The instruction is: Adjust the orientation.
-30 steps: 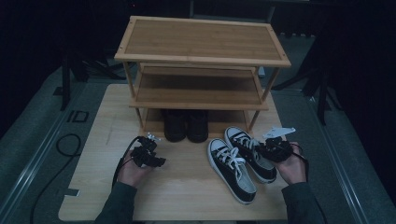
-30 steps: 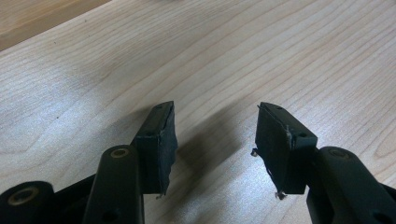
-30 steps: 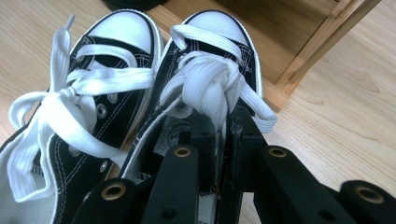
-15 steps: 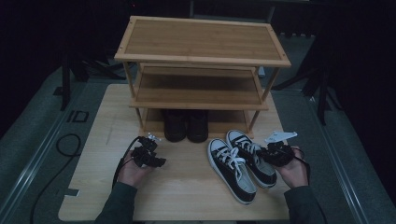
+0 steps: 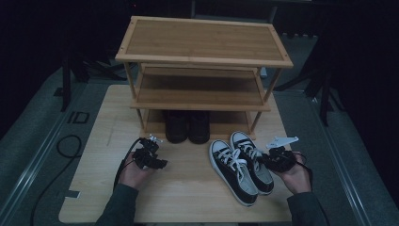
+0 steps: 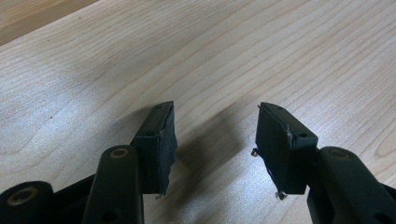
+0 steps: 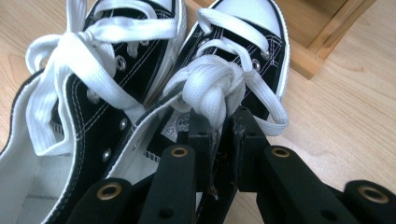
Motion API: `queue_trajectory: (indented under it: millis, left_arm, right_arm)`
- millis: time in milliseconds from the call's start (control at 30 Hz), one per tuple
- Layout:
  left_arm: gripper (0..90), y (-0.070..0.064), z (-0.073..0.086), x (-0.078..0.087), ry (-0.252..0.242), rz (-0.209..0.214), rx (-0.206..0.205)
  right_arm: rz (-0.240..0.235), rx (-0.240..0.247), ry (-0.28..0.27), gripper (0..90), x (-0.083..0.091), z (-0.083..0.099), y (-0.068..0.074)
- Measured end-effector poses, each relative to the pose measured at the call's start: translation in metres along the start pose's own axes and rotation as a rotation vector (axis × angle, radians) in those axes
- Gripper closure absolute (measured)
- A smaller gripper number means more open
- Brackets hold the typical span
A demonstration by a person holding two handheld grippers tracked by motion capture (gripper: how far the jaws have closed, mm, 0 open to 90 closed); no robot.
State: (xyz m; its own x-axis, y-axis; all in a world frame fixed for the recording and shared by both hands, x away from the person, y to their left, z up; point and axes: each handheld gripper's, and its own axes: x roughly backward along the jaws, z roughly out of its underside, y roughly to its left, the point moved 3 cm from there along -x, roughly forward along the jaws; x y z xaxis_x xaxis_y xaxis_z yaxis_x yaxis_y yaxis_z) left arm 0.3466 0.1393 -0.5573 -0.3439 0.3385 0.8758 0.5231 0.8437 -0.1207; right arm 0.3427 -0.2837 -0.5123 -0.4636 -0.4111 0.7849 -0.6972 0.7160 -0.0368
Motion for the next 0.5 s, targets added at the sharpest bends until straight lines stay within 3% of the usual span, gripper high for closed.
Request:
queue_trajectory:
  millis: [233, 500]
  left_arm:
    - [47.9, 0.0001, 0.0001, -0.0001, 0.001, 0.000, 0.001]
    - [47.6, 0.0004, 0.0007, 0.0007, -0.003, 0.000, 0.003]
  right_arm:
    - [-0.021, -0.032, 0.020, 78.2, -0.0015, 0.0071, -0.0022]
    - [-0.035, -0.024, 0.044, 59.3, 0.0021, 0.0075, -0.0032]
